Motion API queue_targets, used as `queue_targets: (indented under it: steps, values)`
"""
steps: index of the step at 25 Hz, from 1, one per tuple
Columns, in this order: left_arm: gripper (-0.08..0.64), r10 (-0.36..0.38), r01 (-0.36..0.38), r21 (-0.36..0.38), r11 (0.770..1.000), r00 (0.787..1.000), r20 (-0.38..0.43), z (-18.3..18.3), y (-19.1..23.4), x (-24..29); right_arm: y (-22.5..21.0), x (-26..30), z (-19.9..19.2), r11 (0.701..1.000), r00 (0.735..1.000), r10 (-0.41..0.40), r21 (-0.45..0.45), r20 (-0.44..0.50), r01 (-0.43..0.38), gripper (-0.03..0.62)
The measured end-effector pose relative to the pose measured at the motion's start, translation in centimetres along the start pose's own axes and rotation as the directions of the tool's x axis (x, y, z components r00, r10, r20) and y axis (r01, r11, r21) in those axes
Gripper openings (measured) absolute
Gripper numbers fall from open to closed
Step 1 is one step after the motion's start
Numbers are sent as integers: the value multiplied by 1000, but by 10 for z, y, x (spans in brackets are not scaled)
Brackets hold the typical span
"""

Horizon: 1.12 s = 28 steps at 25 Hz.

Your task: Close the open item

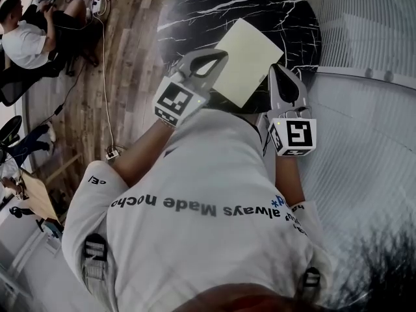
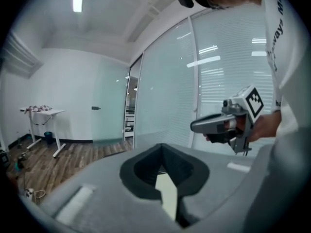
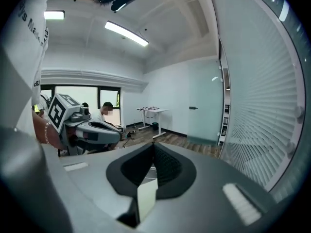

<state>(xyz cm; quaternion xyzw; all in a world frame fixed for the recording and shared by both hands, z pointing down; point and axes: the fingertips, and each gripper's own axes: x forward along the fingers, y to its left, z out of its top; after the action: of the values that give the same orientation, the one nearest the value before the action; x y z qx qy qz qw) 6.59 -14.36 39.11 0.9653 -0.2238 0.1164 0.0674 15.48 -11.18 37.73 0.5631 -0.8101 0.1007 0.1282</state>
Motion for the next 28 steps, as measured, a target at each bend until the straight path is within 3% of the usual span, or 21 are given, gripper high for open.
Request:
queue_targets:
  steps: [10,28]
  values:
    - [5,-20,18,15,1000,992,125,64,-16,-9,25,-18,48,999,994,51,-1,101,-51,2]
    - [5,-28,27,9,1000,993,116,60,-24,-4,24,-20,47,998,993,58,5,105,-59,2]
